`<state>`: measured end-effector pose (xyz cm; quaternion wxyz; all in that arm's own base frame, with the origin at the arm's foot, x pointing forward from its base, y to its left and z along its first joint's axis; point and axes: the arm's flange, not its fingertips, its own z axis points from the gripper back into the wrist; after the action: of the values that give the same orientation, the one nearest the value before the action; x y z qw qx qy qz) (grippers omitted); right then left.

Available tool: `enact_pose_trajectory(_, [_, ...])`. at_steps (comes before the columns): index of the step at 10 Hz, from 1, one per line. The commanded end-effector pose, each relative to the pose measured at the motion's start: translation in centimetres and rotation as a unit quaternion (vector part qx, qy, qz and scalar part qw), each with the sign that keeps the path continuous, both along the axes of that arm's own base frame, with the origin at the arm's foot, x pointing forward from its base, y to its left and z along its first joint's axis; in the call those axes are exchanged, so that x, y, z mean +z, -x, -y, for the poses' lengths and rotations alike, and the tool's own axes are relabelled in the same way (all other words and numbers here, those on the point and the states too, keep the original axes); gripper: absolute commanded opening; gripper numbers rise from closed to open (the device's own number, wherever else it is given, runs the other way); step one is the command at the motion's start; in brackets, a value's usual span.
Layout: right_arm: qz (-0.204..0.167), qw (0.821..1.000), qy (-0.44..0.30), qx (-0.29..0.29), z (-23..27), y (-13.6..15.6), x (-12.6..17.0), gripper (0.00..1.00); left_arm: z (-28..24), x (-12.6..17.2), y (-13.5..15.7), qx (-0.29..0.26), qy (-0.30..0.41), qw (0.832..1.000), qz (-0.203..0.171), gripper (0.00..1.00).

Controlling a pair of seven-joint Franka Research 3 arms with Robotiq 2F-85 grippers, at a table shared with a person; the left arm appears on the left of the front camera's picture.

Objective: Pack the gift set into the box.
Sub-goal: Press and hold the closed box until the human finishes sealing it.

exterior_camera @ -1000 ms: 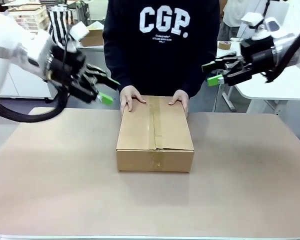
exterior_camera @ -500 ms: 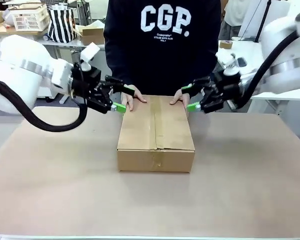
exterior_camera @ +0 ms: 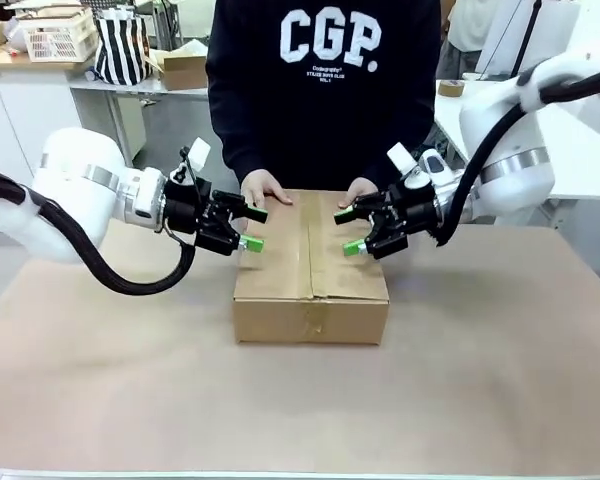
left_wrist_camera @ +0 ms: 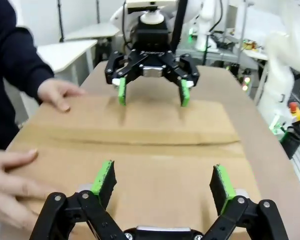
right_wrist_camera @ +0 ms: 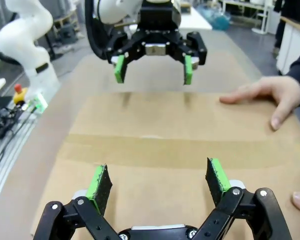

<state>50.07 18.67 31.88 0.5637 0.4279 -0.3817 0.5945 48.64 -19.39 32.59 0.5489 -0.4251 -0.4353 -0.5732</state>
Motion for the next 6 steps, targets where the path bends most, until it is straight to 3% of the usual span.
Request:
enact_pose_trajectory(1, [0.004, 1.0, 0.024, 0.003, -0.4, -2.1, -1.6, 1.0, 0.9, -1.1, -0.6, 0.029, -0.023, 0.999, 0.005, 1.0])
enact_pose_trajectory(6, [-0.001, 0.998, 0.065, -0.028, -0.4, -1.8, -3.1, 1.0, 2.3, -2.7, -0.9, 0.032, -0.047, 0.998, -0.007, 1.0])
